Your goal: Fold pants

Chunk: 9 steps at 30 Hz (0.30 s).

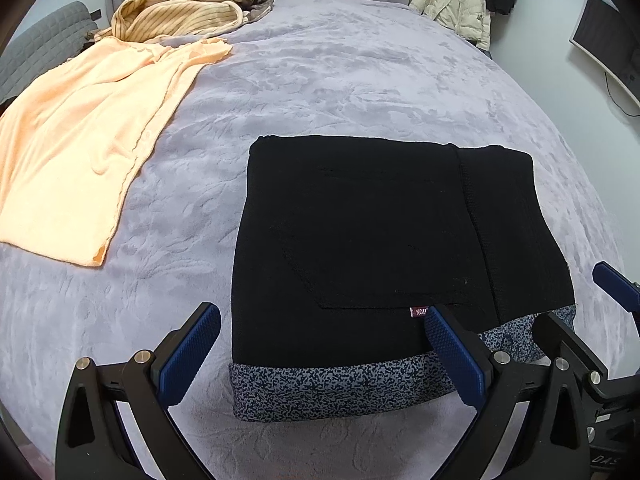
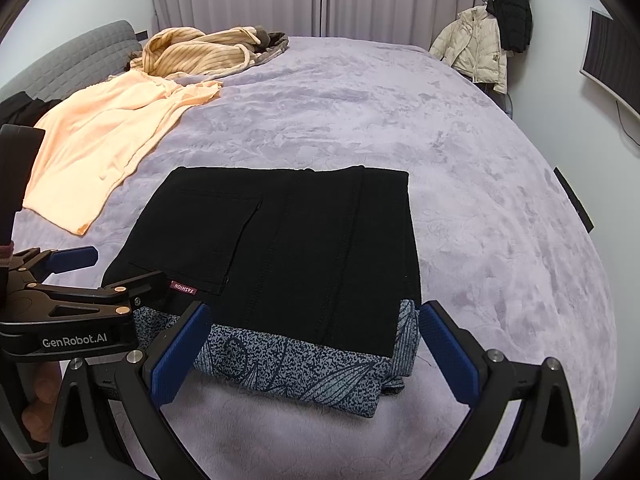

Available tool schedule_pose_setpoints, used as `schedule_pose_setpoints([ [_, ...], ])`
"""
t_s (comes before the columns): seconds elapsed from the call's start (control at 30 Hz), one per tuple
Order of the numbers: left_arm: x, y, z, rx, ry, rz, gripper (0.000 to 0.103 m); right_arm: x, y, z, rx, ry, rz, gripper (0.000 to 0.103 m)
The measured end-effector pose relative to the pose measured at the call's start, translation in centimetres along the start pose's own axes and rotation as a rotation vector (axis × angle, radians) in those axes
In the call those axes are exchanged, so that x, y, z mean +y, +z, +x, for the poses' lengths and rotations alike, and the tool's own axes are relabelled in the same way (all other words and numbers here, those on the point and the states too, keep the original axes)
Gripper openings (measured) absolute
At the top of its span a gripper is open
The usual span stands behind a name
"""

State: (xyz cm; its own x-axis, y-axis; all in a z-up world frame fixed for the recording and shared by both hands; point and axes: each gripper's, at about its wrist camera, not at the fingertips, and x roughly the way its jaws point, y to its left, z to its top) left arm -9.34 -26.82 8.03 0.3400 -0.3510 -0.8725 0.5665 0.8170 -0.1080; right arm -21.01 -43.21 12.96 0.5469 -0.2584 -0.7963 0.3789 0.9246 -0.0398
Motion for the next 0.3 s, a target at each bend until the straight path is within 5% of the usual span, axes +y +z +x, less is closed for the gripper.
schedule_pose_setpoints([
  [0.3, -0.22, -0.1, -0.28, -0.005, 0.003, 0.007, 0.102, -0.53, -0.04, -0.16, -0.002, 0.007, 0.006, 0.103],
])
